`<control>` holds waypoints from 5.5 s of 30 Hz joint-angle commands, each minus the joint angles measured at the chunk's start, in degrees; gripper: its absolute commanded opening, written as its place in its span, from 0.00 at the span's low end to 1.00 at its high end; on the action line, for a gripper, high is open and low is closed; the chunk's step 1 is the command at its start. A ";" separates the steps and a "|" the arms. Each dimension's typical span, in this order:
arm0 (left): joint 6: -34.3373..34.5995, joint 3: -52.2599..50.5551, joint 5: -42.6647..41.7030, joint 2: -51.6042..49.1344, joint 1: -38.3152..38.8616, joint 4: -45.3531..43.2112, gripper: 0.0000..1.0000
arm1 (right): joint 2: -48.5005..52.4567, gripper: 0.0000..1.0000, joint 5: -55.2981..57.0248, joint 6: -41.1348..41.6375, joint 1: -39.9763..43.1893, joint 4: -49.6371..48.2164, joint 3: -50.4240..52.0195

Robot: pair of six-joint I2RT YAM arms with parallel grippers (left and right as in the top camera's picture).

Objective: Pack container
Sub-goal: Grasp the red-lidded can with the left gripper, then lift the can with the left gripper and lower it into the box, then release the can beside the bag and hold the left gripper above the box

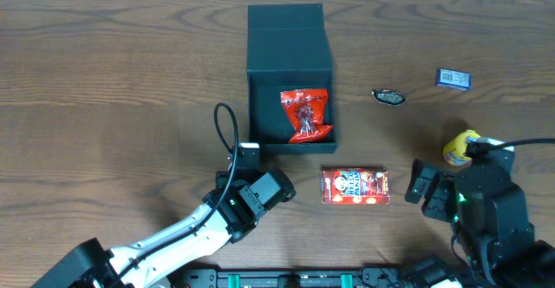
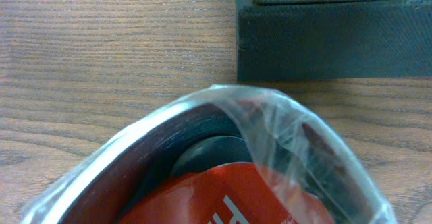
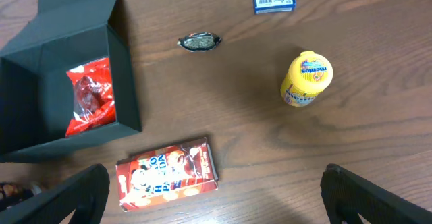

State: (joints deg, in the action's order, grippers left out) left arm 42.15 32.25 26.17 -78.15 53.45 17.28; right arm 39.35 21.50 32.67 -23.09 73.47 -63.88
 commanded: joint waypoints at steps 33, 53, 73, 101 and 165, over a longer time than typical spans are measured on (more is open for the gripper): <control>0.26 4.50 -5.88 11.91 -0.17 13.11 0.53 | 0.04 0.99 1.97 0.28 -0.46 -0.22 0.20; -9.66 51.43 -18.64 3.41 -6.95 52.02 0.51 | 0.04 0.99 2.27 0.31 -0.46 -0.22 0.22; -29.55 80.41 -41.27 -37.46 -22.86 72.65 0.44 | 0.04 0.99 2.23 0.33 -0.46 -0.17 0.20; -28.22 80.41 -38.21 -43.58 -27.61 63.06 0.40 | 0.04 0.99 2.23 0.33 -0.46 -0.02 0.20; -27.96 100.63 -11.17 -53.00 -24.55 61.44 0.95 | 0.04 0.99 2.27 0.33 -0.46 0.02 0.22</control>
State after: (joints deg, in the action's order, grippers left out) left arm 15.11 131.98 8.14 -131.68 29.04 79.40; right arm 39.35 22.79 32.67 -23.11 73.45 -63.66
